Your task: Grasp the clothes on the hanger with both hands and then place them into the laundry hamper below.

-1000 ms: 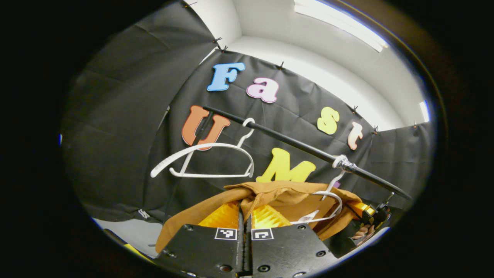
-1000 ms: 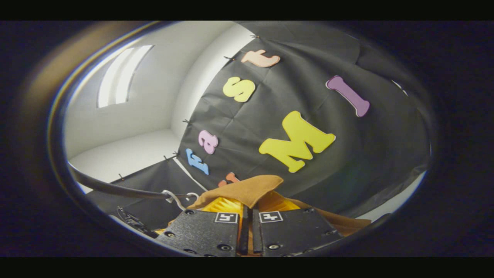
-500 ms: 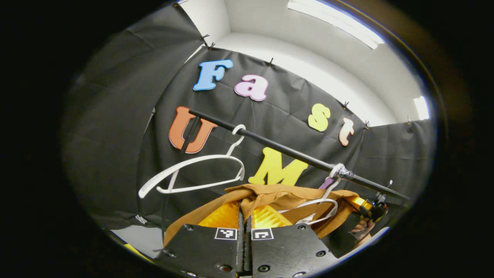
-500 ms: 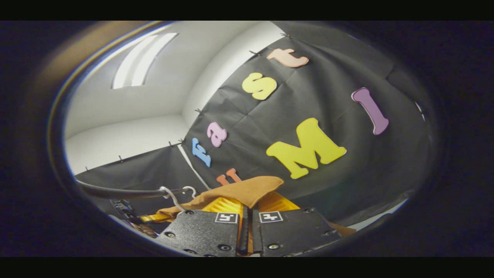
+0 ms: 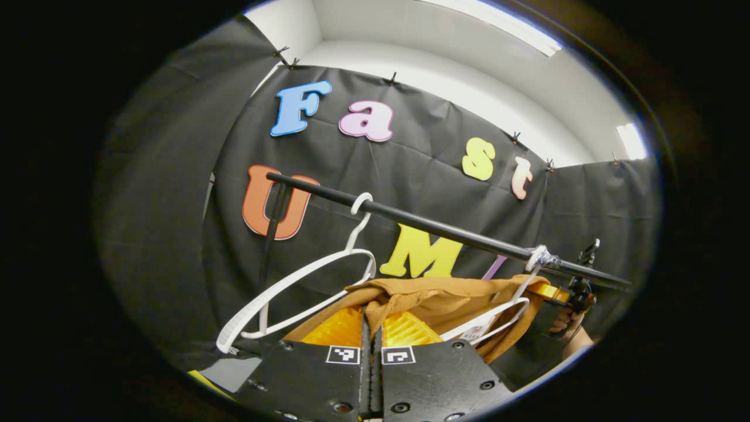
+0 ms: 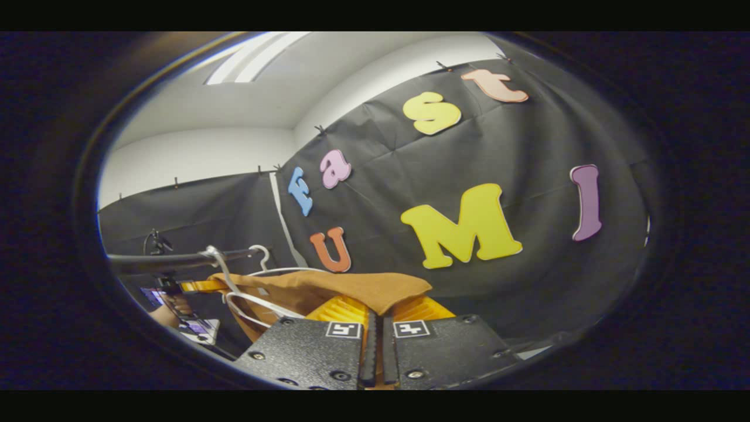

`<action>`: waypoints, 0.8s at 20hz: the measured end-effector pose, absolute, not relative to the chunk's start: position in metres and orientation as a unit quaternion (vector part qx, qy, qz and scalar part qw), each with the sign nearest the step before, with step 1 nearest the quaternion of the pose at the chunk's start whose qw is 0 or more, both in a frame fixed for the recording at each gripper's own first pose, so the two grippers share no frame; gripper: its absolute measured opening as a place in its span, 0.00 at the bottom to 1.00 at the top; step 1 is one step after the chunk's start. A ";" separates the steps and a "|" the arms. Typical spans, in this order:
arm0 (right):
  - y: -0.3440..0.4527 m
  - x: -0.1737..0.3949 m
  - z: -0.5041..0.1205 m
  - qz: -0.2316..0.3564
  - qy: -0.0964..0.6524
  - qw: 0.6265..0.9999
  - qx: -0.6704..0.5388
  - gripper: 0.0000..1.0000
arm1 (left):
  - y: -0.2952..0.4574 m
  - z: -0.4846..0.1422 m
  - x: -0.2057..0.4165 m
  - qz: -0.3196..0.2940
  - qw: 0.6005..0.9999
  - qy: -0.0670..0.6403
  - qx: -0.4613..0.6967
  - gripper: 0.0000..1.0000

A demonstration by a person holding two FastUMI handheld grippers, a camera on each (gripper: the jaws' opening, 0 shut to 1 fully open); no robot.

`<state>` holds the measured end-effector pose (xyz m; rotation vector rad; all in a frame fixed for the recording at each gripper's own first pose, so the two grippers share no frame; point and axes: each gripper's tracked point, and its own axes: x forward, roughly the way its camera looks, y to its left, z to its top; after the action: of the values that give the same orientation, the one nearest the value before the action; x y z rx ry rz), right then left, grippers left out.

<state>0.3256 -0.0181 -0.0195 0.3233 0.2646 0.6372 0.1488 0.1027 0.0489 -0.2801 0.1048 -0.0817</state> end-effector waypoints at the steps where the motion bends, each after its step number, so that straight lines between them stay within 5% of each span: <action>1: -0.018 0.332 -0.029 0.308 0.143 0.927 0.156 0.06 | 0.100 0.049 0.151 -0.053 0.987 0.054 -0.140 0.05; 3: -0.020 0.344 -0.043 0.306 0.165 0.926 0.149 0.05 | 0.097 0.043 0.160 -0.076 0.985 0.062 -0.140 0.00; 16: -0.013 0.368 -0.099 0.312 0.229 0.887 0.251 0.09 | 0.107 -0.009 0.173 -0.110 0.977 0.101 -0.151 0.05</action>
<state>0.3681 -0.0133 -0.0988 0.5226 0.4763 0.6484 0.1734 0.1072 -0.0088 -0.3052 0.2026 -0.2215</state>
